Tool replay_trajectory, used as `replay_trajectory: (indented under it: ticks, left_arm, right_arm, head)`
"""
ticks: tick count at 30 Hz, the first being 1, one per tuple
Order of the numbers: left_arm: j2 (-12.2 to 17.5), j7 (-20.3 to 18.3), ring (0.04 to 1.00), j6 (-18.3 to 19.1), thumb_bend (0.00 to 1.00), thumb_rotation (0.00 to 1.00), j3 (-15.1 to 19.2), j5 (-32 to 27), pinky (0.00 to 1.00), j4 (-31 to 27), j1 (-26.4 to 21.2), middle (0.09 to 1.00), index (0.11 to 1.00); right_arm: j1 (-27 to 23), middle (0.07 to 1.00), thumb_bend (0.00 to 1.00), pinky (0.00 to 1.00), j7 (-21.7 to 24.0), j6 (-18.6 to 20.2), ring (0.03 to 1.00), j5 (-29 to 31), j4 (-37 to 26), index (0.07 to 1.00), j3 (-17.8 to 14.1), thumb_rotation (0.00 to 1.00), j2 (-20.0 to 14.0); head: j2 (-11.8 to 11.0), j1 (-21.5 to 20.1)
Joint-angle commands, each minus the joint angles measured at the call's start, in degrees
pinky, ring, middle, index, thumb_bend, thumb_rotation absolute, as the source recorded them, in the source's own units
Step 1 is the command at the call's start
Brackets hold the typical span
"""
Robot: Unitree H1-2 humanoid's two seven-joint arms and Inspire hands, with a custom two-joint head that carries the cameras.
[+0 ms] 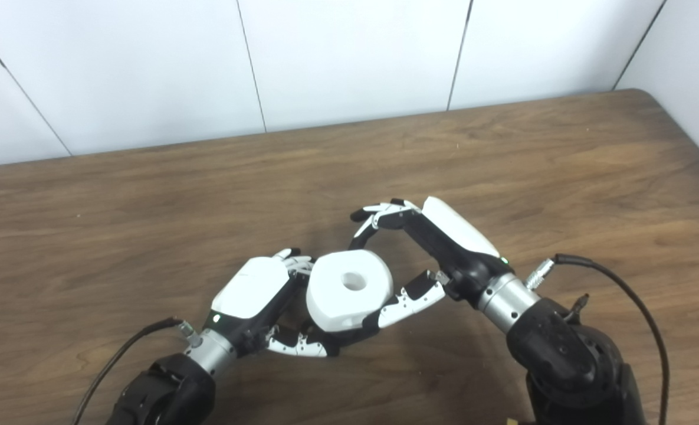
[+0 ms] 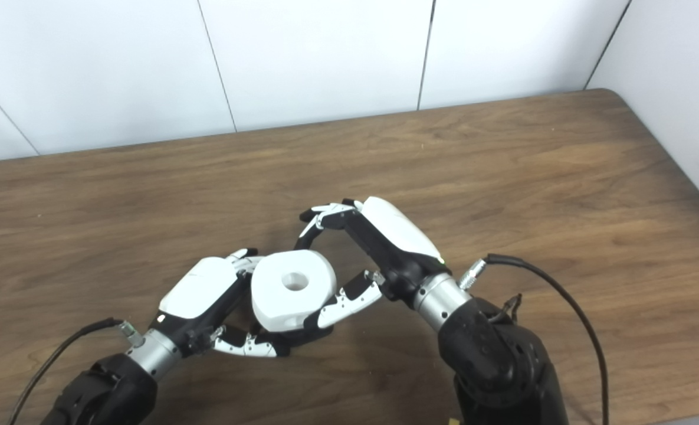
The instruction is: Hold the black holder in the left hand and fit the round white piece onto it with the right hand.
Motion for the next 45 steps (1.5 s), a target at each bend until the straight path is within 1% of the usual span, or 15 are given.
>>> replay_trajectory:
  ticks: [1,13,20,27,34,45]
  left_arm:
    - [0.55,-1.71,0.854,0.81,0.52,0.05,-0.64,0.82,0.96,0.47,-0.25,0.774,0.486]
    - [0.79,-1.07,0.847,0.21,0.52,0.05,-0.58,1.23,0.94,0.58,-0.30,0.769,0.487]
    - [0.74,-1.21,0.848,0.27,0.52,0.05,-0.60,1.38,0.95,0.55,-0.38,0.772,0.487]
    - [0.75,-1.16,0.849,0.17,0.52,0.05,-0.58,1.41,0.95,0.53,-0.35,0.773,0.487]
    - [0.57,-0.37,0.843,-0.59,0.52,0.05,-0.60,1.23,0.94,1.41,-0.64,0.767,0.487]
    - [0.41,-0.69,0.845,-0.19,0.52,0.05,-0.74,1.12,0.95,1.40,-0.97,0.770,0.486]
  right_arm:
    - [-0.87,0.824,0.53,0.99,-2.46,-1.42,0.898,1.07,-0.89,0.480,0.23,0.14,-0.10]
    - [-0.59,0.831,0.52,1.00,-4.76,-2.06,0.904,1.10,0.59,0.480,2.19,0.14,-1.98]
    - [-0.44,0.833,0.53,1.00,-5.49,-1.64,0.906,1.25,0.55,0.480,3.11,0.14,-2.56]
    - [0.03,0.833,0.53,1.00,-6.13,-1.64,0.904,1.17,0.85,0.480,3.65,0.14,-2.45]
    - [0.12,0.832,0.53,1.00,-7.28,-2.53,0.902,1.10,2.25,0.480,3.96,0.14,-3.19]
    - [0.13,0.835,0.53,1.00,-9.15,-2.82,0.908,2.33,3.56,0.480,3.89,0.14,-4.16]
  head:
    - [-0.26,-0.27]
    - [-0.25,-0.83]
    - [-0.23,-1.02]
    - [-0.23,-1.02]
    - [-0.59,-1.51]
    - [-1.01,-1.45]
